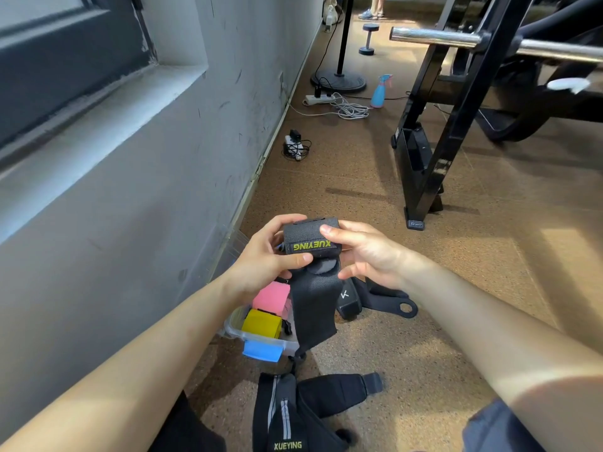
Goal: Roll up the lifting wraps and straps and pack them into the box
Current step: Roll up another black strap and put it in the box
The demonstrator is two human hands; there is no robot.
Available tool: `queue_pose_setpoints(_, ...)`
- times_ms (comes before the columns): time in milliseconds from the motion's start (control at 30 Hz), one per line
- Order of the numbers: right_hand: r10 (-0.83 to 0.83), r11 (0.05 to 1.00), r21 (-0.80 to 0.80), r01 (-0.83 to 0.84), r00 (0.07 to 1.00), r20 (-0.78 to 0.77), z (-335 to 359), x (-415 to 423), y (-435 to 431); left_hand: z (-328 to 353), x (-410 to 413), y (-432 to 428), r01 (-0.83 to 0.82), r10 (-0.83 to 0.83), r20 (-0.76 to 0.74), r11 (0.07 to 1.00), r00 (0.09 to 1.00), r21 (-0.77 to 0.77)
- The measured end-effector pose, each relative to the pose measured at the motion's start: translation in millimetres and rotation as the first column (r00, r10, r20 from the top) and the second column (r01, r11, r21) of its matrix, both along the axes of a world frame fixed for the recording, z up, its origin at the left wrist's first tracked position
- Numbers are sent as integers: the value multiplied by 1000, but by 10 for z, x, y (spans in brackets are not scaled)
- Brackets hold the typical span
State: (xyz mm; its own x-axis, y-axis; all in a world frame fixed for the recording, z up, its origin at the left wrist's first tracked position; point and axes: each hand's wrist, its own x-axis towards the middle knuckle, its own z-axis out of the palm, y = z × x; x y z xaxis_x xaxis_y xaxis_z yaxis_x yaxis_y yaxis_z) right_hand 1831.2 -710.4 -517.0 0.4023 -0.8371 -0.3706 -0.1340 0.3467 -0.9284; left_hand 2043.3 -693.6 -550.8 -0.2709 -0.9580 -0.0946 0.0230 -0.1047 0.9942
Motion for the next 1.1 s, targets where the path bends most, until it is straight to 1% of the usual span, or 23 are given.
queue_pose_setpoints(133, -49, 999, -6, 49, 996, 75, -5, -28, -29, 14, -11, 13, 72, -71, -13, 981, 997, 178)
queue_pose_setpoints(233, -38, 998, -51, 42, 996, 78, -24, -43, -56, 34, -8, 23, 89, -92, 3, 972, 996, 218)
queue_pose_setpoints(333, -37, 995, -89, 42, 998, 53, -60, -40, -53, 38, -14, 17, 59, -58, -9, 974, 998, 220)
queue_pose_setpoints(433, 3, 994, -112, 4, 999, 54, -76, -34, -45, 20, -13, 10, 12, -11, -4, 980, 1000, 197)
queue_pose_setpoints(533, 31, 991, -128, -28, 999, 27, -59, -40, -40, 33, -2, 8, -2, 9, -40, 984, 999, 180)
queue_pose_setpoints(733, 27, 998, -53, -28, 1000, -13, -11, -25, -26, 17, 47, -31, 0, 16, -135, 993, 991, 122)
queue_pose_setpoints(867, 42, 998, -34, -44, 998, -52, 9, -14, -14, 19, 49, -17, 20, -12, -120, 998, 993, 64)
queue_pose_setpoints(1000, 27, 997, -67, -30, 999, -47, -15, -11, -13, 47, 24, 12, 12, -12, -24, 1000, 1000, -6)
queue_pose_setpoints(1033, 20, 997, -70, -22, 999, -35, -20, -10, -17, 54, 20, 18, 13, -12, -19, 1000, 1000, 13)
queue_pose_setpoints(1100, -2, 997, -72, 2, 1000, 1, -23, -15, -27, 58, 20, 15, 27, -26, -9, 995, 1000, 98)
